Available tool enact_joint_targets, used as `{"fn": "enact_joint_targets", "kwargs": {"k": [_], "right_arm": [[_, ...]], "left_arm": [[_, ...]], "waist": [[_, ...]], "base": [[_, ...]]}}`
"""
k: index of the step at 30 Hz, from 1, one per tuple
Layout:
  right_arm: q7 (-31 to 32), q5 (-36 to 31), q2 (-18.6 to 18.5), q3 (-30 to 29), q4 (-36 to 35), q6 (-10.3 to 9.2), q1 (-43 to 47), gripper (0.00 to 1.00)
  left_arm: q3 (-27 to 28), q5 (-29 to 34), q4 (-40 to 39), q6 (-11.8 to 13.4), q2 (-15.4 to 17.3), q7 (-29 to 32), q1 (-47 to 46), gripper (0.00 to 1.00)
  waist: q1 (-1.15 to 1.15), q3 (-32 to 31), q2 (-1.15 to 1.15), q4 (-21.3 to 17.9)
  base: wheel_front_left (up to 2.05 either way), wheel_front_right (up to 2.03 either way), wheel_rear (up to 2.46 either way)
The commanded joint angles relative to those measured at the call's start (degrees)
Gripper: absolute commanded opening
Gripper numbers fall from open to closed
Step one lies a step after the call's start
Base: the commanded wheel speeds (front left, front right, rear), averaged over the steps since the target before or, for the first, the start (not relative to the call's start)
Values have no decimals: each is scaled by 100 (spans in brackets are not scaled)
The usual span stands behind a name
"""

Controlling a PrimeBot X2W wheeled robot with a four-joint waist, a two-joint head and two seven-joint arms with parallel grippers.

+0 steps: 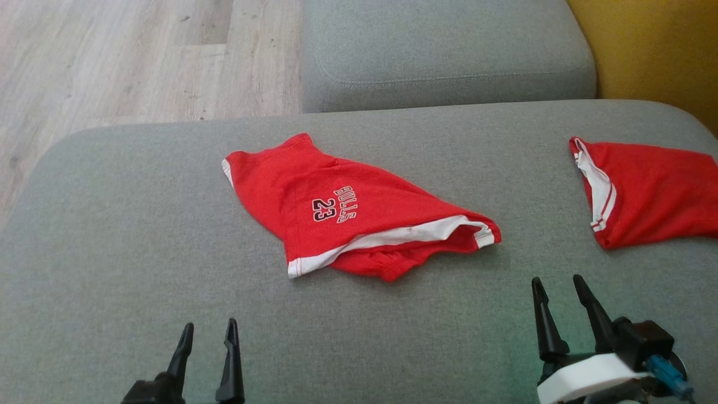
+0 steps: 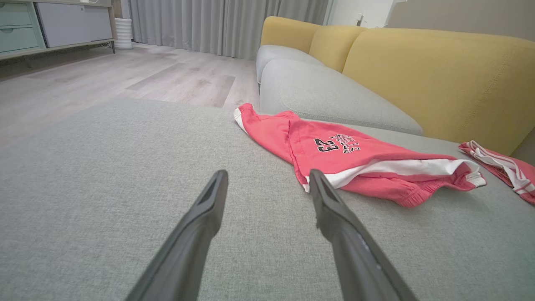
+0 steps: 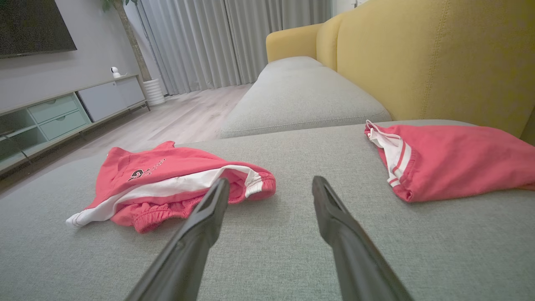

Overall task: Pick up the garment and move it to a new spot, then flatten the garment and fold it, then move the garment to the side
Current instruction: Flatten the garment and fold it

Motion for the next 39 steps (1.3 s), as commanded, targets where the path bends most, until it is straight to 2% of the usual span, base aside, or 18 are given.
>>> {"fn": "enact_joint_targets", "kwargs": {"k": [1,11,17,29,34,39], "right_arm": [[-84,-11,-36,154,-156,20,-343,100],[-87,-32,-36,193,-162,20,-431,100],[-39,-75,-36,246,-273,20,-611,100],[40,-104,-36,524,-435,20,-1182,100],[8,-130,-36,477,-404,20,-1281,100],[-33,-129,-36,422,-366,20,-1324,100]], "left_arm": [[275,48,-160,-8,32,-71,-200,100],[189,150,-160,-79,100,21,-452,100],[-21,209,-43,-224,47,394,-983,100],[-221,-9,1197,-653,-363,1070,-2293,100],[-282,-78,1586,-826,-424,1189,-2538,100],[-340,-47,1742,-884,-468,1115,-2645,100]], "waist": [[0,6,0,-1],[0,148,0,-38],[0,430,0,-116],[0,1326,0,-495],[0,1478,0,-559],[0,1522,0,-566]], "base": [[0,0,0],[0,0,0],[0,0,0],[0,0,0],[0,0,0],[0,0,0]]}}
